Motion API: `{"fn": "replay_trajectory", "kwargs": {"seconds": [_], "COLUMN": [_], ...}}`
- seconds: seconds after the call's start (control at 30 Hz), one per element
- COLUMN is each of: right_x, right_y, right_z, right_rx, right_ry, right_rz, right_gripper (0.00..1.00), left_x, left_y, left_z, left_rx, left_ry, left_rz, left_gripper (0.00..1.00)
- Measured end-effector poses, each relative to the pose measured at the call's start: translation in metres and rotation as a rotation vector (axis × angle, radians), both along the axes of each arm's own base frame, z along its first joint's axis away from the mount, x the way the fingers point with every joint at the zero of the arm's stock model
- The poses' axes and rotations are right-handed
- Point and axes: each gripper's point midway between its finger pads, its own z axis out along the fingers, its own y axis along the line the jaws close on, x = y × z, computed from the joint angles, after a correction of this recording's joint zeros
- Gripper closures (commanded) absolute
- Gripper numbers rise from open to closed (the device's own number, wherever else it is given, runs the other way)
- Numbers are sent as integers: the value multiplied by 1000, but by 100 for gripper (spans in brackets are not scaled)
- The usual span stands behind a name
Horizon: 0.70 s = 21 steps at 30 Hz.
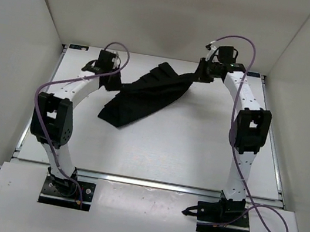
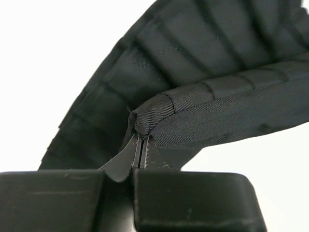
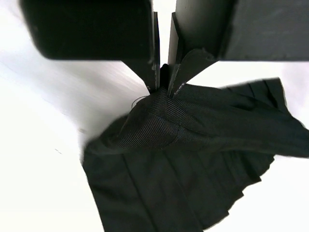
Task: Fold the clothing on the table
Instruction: Fold the skirt
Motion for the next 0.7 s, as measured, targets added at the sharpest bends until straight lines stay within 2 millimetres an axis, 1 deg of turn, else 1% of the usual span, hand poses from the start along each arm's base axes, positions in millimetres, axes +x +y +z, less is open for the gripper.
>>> {"fn": "replay_trajectory", "kwargs": {"seconds": [0.07,0.13,0.17,0.23,0.27,0.33,0.37,0.4,0.43,0.5,0.53,0.57,0.6,0.63,0.67,0.7], "right_x": [-4,-17,-28,-59,-76,-117,-134,-152,-171,-208,-227,-241,-256,-266,-273,-274], "right_y": [-20,-40,-52,-74,-82,-94,-98,-99,-98,-89,-82,-79,-72,-69,-69,-69], "right_z": [7,17,24,37,44,53,55,54,48,33,23,15,7,3,0,0], "right_rx": [-7,-16,-24,-45,-55,-76,-85,-95,-108,-126,-130,-134,-129,-125,-121,-115], "right_ry": [0,-6,-16,-37,-54,-83,-91,-97,-91,-61,-30,-1,35,66,97,108], "right_rz": [-33,-70,-92,-136,-153,-182,-192,-199,-199,-176,-158,-145,-127,-117,-121,-131], "right_gripper": [100,100,100,100,100,100,100,100,100,100,100,99,100,100,100,100], "left_x": [18,34,38,40,36,21,11,-4,-24,-72,-98,-126,-150,-170,-189,-198], "left_y": [-12,-27,-36,-56,-67,-86,-95,-102,-108,-113,-115,-116,-117,-120,-123,-124], "left_z": [21,43,53,67,70,67,62,52,41,16,6,-2,-4,-2,5,13], "left_rx": [8,19,24,36,45,68,81,96,112,148,165,184,196,199,194,180], "left_ry": [-49,-109,-130,-165,-174,-167,-154,-133,-101,-11,31,75,109,130,141,139], "left_rz": [-35,-76,-99,-148,-175,-228,-252,-280,-308,-367,-399,-432,-457,-484,-510,-523], "left_gripper": [100,100,100,100,100,100,100,100,100,100,100,100,100,100,100,100]}}
